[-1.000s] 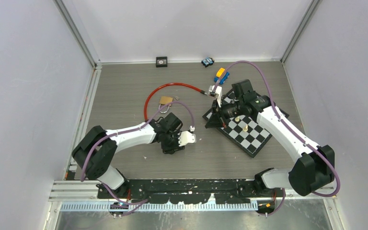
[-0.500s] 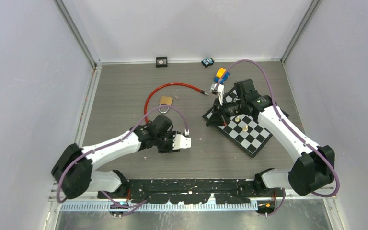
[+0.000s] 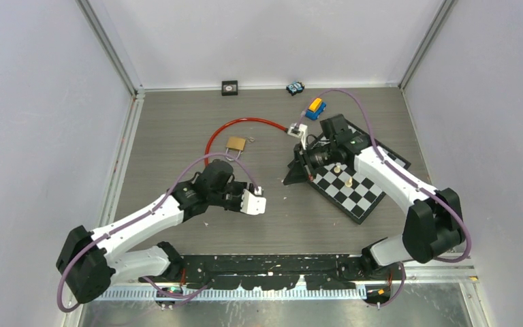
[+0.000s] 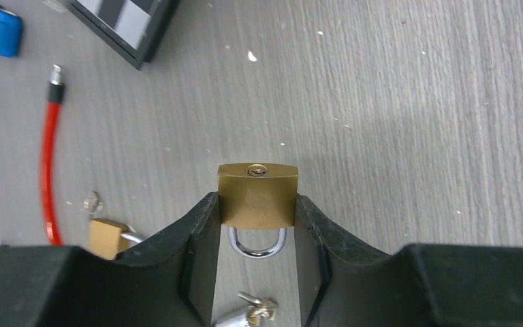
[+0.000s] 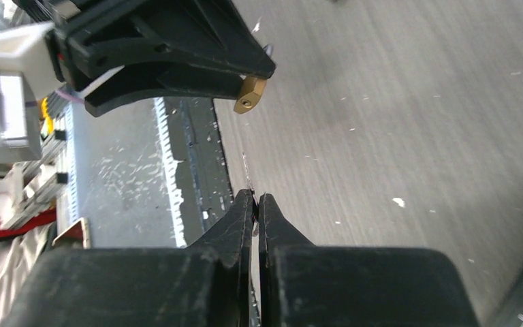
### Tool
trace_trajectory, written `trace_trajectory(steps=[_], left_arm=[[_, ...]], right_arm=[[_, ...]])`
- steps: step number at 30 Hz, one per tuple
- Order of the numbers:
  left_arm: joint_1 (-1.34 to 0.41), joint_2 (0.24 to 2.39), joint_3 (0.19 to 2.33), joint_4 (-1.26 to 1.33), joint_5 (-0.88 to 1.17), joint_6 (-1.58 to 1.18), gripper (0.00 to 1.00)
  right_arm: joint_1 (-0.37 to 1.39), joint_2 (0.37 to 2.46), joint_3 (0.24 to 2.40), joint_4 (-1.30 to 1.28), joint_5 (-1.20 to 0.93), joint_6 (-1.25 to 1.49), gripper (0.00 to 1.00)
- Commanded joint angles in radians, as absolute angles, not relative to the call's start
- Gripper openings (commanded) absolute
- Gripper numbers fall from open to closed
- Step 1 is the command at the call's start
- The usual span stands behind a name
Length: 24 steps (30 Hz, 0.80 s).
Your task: Unlock with the key
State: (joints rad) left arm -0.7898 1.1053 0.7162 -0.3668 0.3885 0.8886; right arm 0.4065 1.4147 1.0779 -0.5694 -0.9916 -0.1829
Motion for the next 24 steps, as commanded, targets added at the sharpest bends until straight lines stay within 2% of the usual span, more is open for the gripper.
trace_trajectory(steps=[1, 9, 18, 24], left_arm=[[-0.784, 1.045, 0.753, -0.275, 0.427, 0.962, 0.0], [-0.784, 0.994, 0.752, -0.265, 0.41, 0.995, 0.0], [-0.784, 0.954, 0.721, -0.295, 0.448, 1.071, 0.0], [-0.776, 0.953, 0.718, -0.32, 0.51, 1.061, 0.0]], right_arm=[[0.488, 1.455, 1.101, -0.559, -1.043, -0.143, 0.01], [0.585, 1.546, 1.146, -0.615, -1.056, -0.158, 0.01], [0.613, 1.588, 1.194, -0.628, -1.074, -0.138, 0.01], [0.62, 1.592, 1.226, -0.687, -0.998, -0.2, 0.01]])
